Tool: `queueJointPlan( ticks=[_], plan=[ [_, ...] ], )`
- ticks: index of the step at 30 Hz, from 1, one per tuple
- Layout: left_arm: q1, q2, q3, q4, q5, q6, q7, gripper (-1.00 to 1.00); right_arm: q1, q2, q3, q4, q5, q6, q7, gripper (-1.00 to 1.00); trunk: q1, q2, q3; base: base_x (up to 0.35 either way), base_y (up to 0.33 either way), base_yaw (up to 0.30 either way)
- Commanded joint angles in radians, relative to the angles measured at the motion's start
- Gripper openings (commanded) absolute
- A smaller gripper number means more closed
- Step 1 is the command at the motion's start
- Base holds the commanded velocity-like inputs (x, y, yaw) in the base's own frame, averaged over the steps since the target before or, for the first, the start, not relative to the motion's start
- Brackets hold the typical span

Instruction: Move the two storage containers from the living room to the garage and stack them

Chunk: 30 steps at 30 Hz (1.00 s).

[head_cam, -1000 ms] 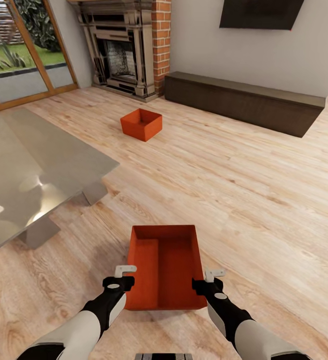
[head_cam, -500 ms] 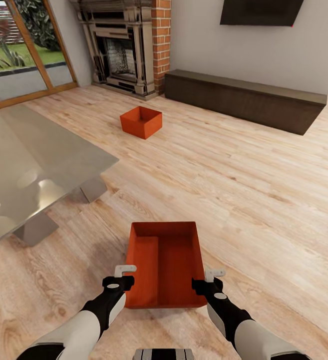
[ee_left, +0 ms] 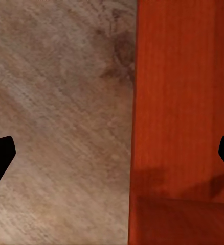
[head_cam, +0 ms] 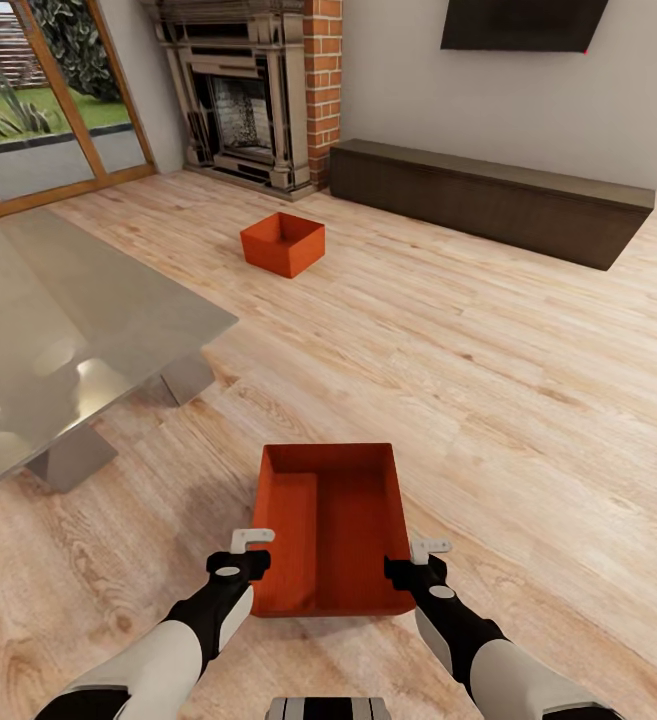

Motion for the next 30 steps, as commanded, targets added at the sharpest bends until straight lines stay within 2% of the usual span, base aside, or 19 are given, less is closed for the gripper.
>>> queueJointPlan(
  ticks=[1, 30],
  plan=[
    [0.0, -0.001, 0.005, -0.001, -0.01, 0.005, 0.002, 1.0, -0.001, 0.0, 0.007, 0.001, 0.0, -0.002, -0.007, 1.0, 0.0, 0.0, -0.001, 0.0, 0.0, 0.0],
    [0.0, -0.003, 0.006, -0.003, -0.005, 0.003, 0.002, 1.0, -0.001, -0.004, 0.012, 0.001, 0.006, -0.002, -0.006, 1.0, 0.0, 0.0, -0.001, 0.0, 0.0, 0.0]
  ],
)
